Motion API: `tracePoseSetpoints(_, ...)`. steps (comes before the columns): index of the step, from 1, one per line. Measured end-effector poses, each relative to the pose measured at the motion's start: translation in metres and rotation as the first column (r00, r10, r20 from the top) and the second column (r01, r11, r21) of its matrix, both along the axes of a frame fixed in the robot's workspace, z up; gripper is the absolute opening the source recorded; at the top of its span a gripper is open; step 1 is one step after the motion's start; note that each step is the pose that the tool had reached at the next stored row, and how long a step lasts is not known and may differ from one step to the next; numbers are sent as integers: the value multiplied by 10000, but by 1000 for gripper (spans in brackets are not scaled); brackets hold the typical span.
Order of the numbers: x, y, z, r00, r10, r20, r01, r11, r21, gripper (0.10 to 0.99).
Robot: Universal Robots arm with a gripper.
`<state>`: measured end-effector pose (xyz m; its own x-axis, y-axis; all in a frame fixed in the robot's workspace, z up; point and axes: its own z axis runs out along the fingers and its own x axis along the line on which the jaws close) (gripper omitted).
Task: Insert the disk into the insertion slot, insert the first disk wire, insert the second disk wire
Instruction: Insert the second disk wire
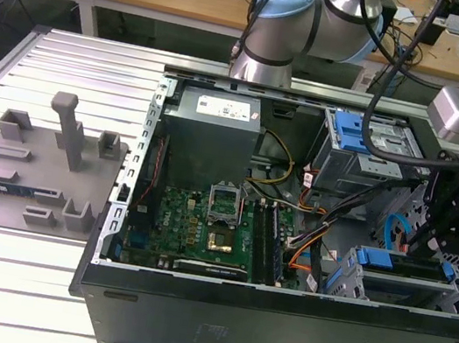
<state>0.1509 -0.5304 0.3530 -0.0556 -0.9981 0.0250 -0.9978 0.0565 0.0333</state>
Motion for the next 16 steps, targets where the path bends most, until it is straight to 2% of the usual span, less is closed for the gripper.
tracePoseSetpoints(16,6,-13,-9,10000,95,-2,-95,10000,-3,165)
